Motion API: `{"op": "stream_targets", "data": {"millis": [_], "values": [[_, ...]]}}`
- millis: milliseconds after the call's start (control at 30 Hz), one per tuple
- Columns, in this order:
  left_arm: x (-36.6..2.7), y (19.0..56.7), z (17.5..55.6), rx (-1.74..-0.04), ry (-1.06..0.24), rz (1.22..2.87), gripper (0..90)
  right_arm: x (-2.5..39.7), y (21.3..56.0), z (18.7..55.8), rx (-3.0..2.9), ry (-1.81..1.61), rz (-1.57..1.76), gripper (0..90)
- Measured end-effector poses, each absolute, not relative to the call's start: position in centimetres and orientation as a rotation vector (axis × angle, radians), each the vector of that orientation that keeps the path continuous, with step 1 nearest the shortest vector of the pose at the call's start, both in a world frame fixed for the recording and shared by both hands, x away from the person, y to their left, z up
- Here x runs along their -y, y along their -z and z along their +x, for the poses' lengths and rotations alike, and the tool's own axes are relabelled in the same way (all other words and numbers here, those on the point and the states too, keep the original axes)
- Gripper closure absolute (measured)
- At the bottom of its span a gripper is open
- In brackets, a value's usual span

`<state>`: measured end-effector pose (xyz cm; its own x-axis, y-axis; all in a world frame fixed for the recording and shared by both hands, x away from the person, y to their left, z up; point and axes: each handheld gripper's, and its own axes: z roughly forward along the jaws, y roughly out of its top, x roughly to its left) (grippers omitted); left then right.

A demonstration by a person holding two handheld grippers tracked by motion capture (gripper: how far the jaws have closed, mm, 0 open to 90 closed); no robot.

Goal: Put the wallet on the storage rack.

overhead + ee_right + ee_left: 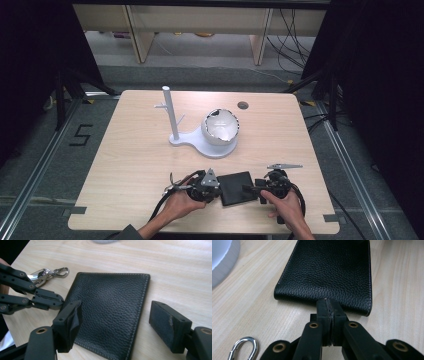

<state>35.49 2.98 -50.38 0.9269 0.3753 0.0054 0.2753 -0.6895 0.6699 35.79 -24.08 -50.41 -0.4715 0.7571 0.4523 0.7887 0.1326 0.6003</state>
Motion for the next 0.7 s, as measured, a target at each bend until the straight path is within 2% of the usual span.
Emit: {"op": "stream_targets", "data": {"millis": [600,700], "values": [[-2.72,50.51,35.35,-0.455,-0.192,2.386,89.0,23.89,50.88,35.85,2.126,1.311,-1.673,27.2],[-2.72,50.53,35.36,-0.452,-0.196,2.388,89.0,24.12,51.19,35.84,2.1,1.33,-1.713,30.9]]}}
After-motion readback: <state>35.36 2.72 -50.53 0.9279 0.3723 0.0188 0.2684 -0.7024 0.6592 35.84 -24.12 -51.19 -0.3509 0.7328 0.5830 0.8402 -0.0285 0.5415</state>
